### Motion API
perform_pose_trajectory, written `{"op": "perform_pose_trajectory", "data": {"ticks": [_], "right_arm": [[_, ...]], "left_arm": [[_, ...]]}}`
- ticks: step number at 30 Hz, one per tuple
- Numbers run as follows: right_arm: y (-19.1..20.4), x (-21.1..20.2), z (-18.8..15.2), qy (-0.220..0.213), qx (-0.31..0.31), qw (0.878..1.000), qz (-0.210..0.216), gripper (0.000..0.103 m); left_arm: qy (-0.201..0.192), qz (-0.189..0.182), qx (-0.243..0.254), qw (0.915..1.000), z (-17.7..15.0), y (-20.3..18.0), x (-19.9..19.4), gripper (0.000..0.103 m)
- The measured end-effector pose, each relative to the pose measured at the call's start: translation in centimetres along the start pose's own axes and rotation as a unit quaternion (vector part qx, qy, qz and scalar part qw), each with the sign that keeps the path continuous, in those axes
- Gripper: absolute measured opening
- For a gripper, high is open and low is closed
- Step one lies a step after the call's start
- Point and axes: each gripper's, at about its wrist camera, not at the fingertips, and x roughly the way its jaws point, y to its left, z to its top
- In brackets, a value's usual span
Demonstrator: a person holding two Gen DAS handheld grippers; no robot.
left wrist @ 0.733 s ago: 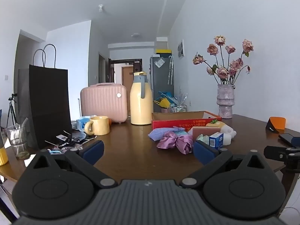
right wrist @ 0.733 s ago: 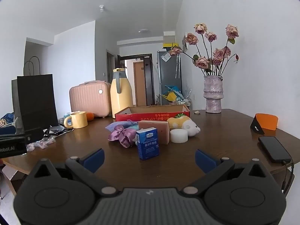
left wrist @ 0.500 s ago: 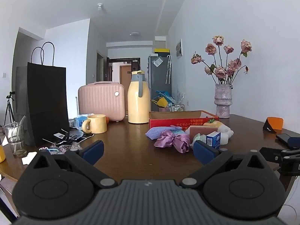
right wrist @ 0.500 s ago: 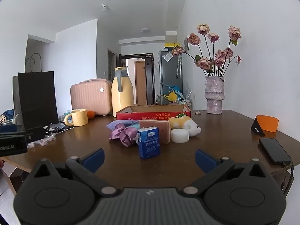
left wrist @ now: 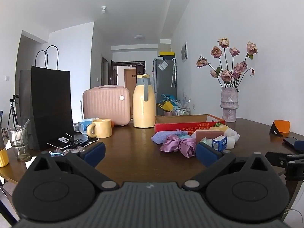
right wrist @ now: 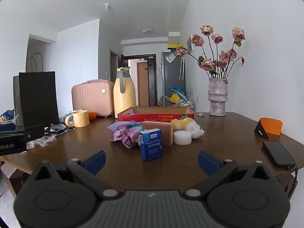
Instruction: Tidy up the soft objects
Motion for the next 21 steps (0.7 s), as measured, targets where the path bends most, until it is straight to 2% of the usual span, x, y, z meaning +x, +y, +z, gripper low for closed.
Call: {"op": "perform_pose_trajectory", "data": {"ticks": [21], "right_arm": [[0.07,0.21,0.08,-0.001,-0.003,1.0,-0.003,0.103]], "left_arm": [[-0.003,0.001,0.004,1.0,0.02,0.06,0.02,0.103]]}}
